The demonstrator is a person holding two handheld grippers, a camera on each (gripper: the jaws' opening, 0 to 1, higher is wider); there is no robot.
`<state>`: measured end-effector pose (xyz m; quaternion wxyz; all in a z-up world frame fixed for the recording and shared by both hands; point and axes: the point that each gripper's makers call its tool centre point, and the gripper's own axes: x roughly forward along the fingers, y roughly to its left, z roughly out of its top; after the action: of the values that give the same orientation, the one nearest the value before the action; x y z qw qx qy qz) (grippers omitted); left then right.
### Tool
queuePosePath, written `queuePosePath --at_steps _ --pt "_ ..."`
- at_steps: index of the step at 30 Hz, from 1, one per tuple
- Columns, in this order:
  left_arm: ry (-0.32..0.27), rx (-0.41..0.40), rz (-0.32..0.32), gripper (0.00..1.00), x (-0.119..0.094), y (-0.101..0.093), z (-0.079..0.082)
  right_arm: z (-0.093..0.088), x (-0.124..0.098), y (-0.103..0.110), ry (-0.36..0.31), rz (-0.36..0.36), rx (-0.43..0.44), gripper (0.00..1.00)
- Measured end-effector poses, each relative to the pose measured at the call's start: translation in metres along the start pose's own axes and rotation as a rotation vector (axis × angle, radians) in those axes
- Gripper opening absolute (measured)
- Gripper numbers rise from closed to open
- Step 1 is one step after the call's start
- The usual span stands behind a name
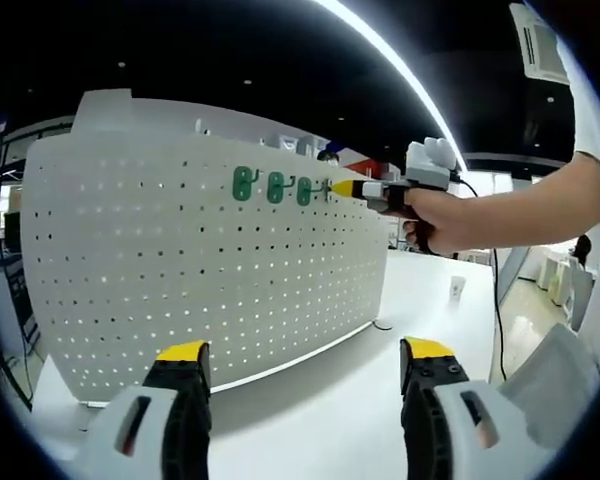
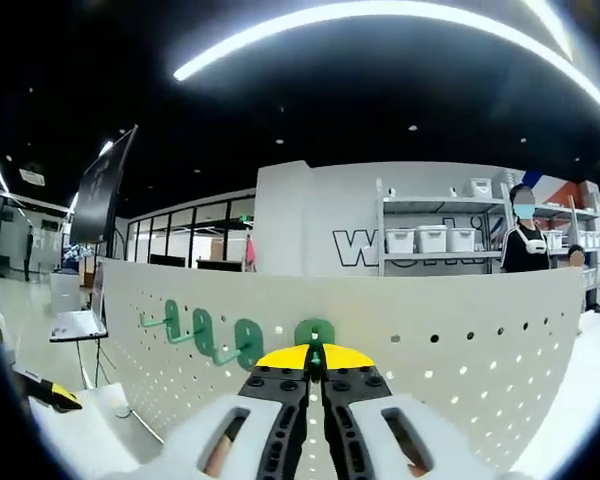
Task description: Insert the hook assembly into the mounting plate slot until the hook locks in place.
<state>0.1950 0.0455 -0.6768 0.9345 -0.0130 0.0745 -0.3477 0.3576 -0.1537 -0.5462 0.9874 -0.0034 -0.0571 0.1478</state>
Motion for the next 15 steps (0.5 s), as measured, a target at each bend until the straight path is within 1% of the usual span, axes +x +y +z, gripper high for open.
queuePosePath --at_steps 2,4,6,11,13,15 --pt "0.001 -0.001 0.002 0.8 -0.0001 0.0006 -0.0001 -0.0015 0.0011 0.001 0.003 -0.001 0.002 0.01" --pt "0.001 -0.001 0.004 0.8 -0.0002 0.001 -0.0001 -0.0026 0.0017 0.0026 0.005 -0.004 -0.02 0.01" --pt "0.001 0.005 0.01 0.8 -0.0006 0.0028 0.0001 -0.0031 0.0012 0.0024 0.003 -0.013 -0.002 0.01" --pt "0.001 0.002 0.014 0.8 -0.0022 0.0046 -0.0001 -0.0036 0.0037 0.0037 0.009 -0.048 -0.033 0.01" --pt "0.001 0.005 0.018 0.8 -0.0034 0.0057 -0.0001 -0.0038 0.0044 0.0036 0.016 -0.077 -0.049 0.01" --pt "0.004 0.003 0.024 0.8 -0.0047 0.0075 -0.0007 -0.0045 0.0043 0.004 0.008 -0.102 -0.048 0.01"
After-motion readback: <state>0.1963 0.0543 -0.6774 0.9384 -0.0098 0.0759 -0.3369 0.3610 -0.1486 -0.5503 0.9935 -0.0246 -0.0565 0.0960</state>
